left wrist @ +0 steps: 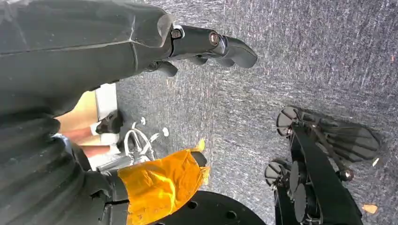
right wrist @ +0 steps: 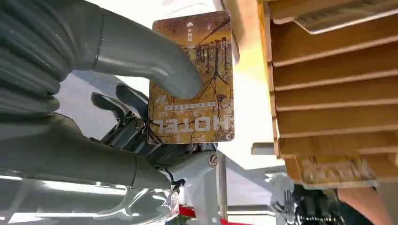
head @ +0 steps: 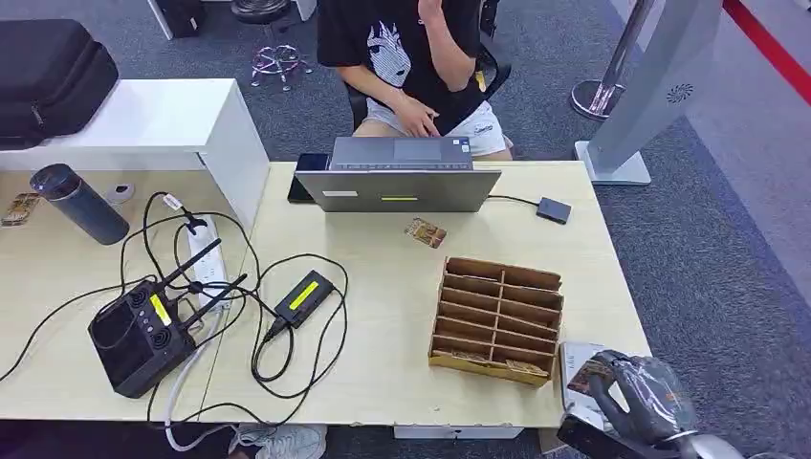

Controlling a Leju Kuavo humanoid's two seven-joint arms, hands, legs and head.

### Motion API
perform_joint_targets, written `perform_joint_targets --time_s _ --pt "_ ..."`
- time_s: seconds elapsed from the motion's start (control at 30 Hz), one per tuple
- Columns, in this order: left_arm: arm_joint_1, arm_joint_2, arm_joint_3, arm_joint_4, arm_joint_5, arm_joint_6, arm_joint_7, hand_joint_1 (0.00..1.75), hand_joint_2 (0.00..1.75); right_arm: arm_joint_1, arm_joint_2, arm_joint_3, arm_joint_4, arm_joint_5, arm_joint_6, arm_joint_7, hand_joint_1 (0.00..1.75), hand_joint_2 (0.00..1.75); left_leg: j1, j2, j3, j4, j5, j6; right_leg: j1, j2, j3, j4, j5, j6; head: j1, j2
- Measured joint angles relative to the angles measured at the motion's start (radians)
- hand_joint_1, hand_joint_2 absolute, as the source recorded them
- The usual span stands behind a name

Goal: Pass the card to the sensor for recognition and then transmit it.

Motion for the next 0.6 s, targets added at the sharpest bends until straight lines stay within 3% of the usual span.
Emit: perform_joint_targets --time_s 0.23,0.6 --pt "0.0 0.001 0.012 0.0 -0.021 -0.002 0.0 0.0 1.75 -0.082 0.017 0.054 0.101 0.028 0.02 0.018 1.75 1.75 0.0 0.0 0.0 0.0 0.0 0.0 0.0 0.0 0.0 0.0 0.0 0.0 0.0 0.0" --pt "-0.001 0.001 0.044 0.0 -0.045 -0.002 0.0 0.0 1.75 -0.109 0.021 0.077 0.135 0.017 0.021 0.033 1.75 1.75 0.0 0.0 0.0 0.0 0.0 0.0 0.0 0.0 0.0 0.0 0.0 0.001 0.0 0.0"
